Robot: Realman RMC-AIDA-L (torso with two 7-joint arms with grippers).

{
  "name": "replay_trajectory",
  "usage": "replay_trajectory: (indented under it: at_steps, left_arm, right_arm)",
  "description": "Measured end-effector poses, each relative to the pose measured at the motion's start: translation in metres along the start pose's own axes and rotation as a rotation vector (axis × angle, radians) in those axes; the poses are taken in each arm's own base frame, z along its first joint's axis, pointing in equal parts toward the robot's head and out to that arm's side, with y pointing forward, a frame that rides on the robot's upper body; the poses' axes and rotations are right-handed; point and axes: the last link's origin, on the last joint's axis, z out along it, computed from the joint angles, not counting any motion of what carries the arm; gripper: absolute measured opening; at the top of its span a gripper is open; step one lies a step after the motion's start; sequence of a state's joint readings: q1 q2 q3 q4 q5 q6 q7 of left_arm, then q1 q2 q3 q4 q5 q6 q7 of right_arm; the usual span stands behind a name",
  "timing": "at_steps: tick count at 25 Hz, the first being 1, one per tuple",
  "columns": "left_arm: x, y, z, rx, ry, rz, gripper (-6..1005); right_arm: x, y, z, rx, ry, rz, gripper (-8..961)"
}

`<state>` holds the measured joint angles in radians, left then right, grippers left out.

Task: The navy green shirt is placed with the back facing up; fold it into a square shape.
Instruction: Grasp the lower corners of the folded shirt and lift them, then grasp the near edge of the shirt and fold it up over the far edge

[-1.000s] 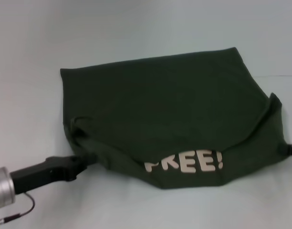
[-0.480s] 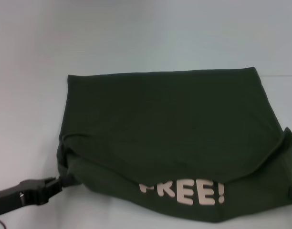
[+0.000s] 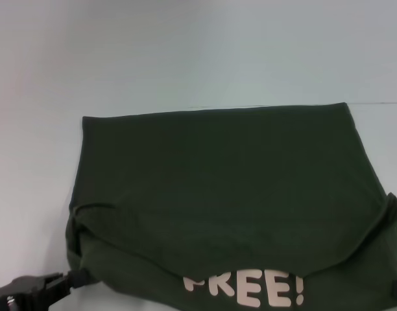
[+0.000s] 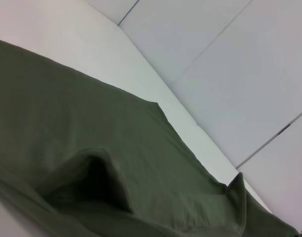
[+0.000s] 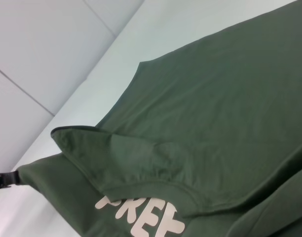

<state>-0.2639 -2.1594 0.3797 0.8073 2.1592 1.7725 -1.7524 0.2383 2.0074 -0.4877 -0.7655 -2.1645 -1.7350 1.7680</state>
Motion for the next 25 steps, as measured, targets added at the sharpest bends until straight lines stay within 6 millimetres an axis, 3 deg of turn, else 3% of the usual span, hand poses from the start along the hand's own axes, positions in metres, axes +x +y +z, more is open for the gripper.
replay_trajectory:
  at_steps: [18, 21, 25]
  left_arm:
    - [-0.023, 0.011, -0.023, -0.04, -0.001, -0.069, 15]
    - [-0.02, 0.01, -0.023, -0.039, 0.008, -0.066, 18]
    - [-0.003, 0.006, -0.016, -0.037, 0.016, -0.033, 22]
  right_arm:
    - [0.029, 0.011, -0.003, -0.056, 0.051, 0.005, 31]
    - [0.027, 0.01, -0.005, -0.047, 0.035, 0.002, 30]
    - [0.008, 0.006, -0.007, -0.035, -0.019, -0.021, 30]
